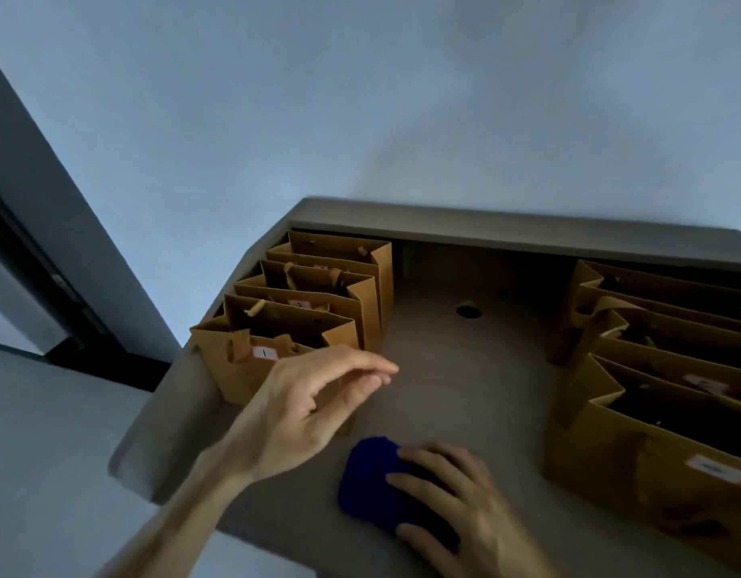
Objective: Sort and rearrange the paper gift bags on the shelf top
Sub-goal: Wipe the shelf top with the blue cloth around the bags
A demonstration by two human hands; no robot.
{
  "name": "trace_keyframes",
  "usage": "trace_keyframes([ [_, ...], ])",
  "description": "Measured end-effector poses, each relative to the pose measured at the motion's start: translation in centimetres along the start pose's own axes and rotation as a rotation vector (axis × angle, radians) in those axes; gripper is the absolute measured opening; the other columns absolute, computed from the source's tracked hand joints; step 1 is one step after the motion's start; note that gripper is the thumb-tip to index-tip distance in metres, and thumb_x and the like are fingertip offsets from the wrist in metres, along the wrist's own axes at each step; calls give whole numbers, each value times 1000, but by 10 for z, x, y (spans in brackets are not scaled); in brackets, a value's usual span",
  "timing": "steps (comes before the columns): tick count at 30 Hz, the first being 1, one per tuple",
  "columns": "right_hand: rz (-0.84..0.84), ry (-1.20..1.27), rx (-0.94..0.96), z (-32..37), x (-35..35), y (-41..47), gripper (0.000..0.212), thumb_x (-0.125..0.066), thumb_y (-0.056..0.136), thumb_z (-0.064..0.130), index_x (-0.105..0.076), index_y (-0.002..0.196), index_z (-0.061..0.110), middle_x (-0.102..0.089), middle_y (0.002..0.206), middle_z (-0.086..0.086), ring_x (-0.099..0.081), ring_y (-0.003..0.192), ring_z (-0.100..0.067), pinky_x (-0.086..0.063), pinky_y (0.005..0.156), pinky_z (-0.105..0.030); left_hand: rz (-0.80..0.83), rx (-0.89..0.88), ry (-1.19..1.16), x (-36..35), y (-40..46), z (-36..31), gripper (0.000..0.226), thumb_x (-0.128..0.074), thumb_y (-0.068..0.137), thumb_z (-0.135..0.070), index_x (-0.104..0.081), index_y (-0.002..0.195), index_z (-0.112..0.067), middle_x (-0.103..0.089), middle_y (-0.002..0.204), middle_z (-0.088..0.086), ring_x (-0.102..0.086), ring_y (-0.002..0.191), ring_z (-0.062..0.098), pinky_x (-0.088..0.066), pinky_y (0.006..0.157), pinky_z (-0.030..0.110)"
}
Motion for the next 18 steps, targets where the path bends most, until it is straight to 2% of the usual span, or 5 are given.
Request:
trace_keyframes([
  [3, 28, 4, -10, 2, -16, 7, 45, -39, 93, 68, -47, 134, 51, -42, 146, 25, -44, 130, -1, -43, 98, -30, -26, -49, 113, 34, 30, 8, 25, -52, 98, -27, -68, 113, -16, -72, 103, -9, -67, 99, 0, -54, 79, 16],
  [7, 101, -15, -18, -1, -19, 5, 47, -36, 94, 67, -42, 138, 51, -41, 147, 24, -44, 131, 0, -39, 101, -28, 8, -5, 240, 57, 72, 45, 23, -56, 96, -26, -67, 116, -21, -69, 109, -12, -64, 98, -2, -52, 78, 14],
  [12, 171, -78, -26, -1, -17, 9, 46, -27, 96, 67, -38, 138, 52, -39, 146, 26, -41, 130, 3, -35, 100, -24, 251, 230, 452, 58, 111, 127, 30, -57, 96, -26, -56, 126, -28, -56, 127, -6, -54, 111, 9, -48, 93, 30],
  [15, 193, -90, -40, -3, -16, 8, 47, -26, 96, 67, -34, 140, 52, -35, 147, 27, -40, 130, 4, -35, 98, -19, 355, 328, 506, 52, 120, 156, 29, -59, 95, -25, -53, 123, -27, -55, 125, -4, -53, 107, 9, -46, 89, 28],
  [18, 202, -89, -39, -6, -16, 9, 49, -26, 96, 67, -29, 143, 53, -33, 149, 26, -38, 133, 3, -38, 97, -22, 446, 321, 522, 41, 122, 165, 25, -62, 93, -19, -56, 115, -29, -58, 120, -7, -56, 110, 11, -49, 92, 30],
])
Point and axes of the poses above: each hand's wrist, its own y-axis towards the middle knuckle, its own x-axis out of the back of the hand, z = x × y, the point moved 6 cm from there along y, towards the middle knuckle
